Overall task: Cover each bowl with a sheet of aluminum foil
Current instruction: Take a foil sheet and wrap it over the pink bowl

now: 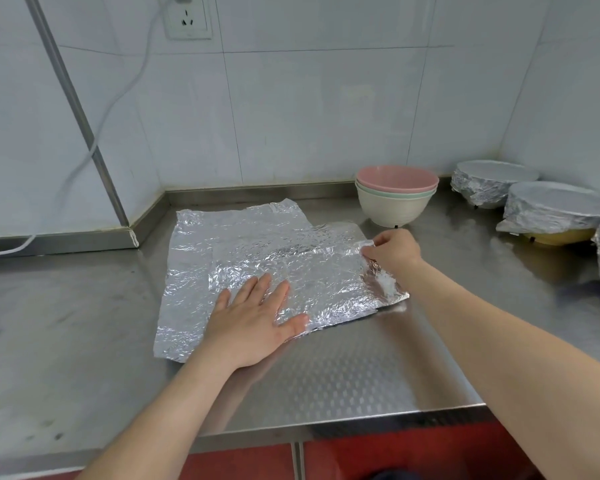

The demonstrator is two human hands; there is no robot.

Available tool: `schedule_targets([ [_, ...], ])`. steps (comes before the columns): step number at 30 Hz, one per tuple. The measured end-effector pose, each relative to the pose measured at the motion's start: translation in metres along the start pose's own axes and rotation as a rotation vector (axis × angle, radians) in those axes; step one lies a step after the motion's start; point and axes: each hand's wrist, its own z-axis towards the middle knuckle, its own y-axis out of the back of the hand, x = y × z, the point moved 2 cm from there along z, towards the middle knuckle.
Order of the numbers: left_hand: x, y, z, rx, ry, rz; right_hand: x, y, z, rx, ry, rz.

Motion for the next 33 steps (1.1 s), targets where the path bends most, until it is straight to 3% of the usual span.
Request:
schedule_targets([
  [3,0.0,0.0,-0.001,0.001,-0.002,0.0,0.001,0.0,-0.013,-0.145,0.101,-0.346],
  [4,0.0,0.0,0.0,0.002,-0.004,0.001,0.005,-0.002,-0.022,-0.212,0.193,-0.461],
  [6,0.001,-0.001,0.001,-0.003,-0.002,-0.003,0.021,-0.019,-0.049,-0.331,0.544,-0.527],
  [7,0.001,-0.001,0.002,-0.015,-0.002,-0.001,0.03,-0.032,-0.071,-0.308,0.752,-0.505],
  [8,0.002,-0.002,0.002,-0.024,-0.005,0.011,0.036,-0.05,-0.093,-0.185,0.932,-0.475],
  [9,0.002,-0.001,0.001,-0.029,-0.009,0.028,0.041,-0.067,-0.111,0.038,0.981,-0.442],
  [11,0.002,-0.002,0.0,-0.018,-0.011,0.036,0.039,-0.084,-0.13,0.412,0.771,-0.412],
  [12,0.001,-0.001,-0.001,-0.014,-0.008,0.024,0.037,-0.084,-0.131,0.467,0.691,-0.422],
  [19,0.001,-0.002,0.002,-0.009,0.003,0.035,0.004,-0.047,-0.114,0.468,0.575,-0.671],
  [29,0.001,-0.001,0.0,-0.016,0.007,0.015,-0.038,0.006,-0.088,0.409,0.404,-0.737],
  [33,0.003,0.003,0.002,0.081,0.011,-0.003,-0.044,0.011,-0.085,0.409,0.396,-0.735],
])
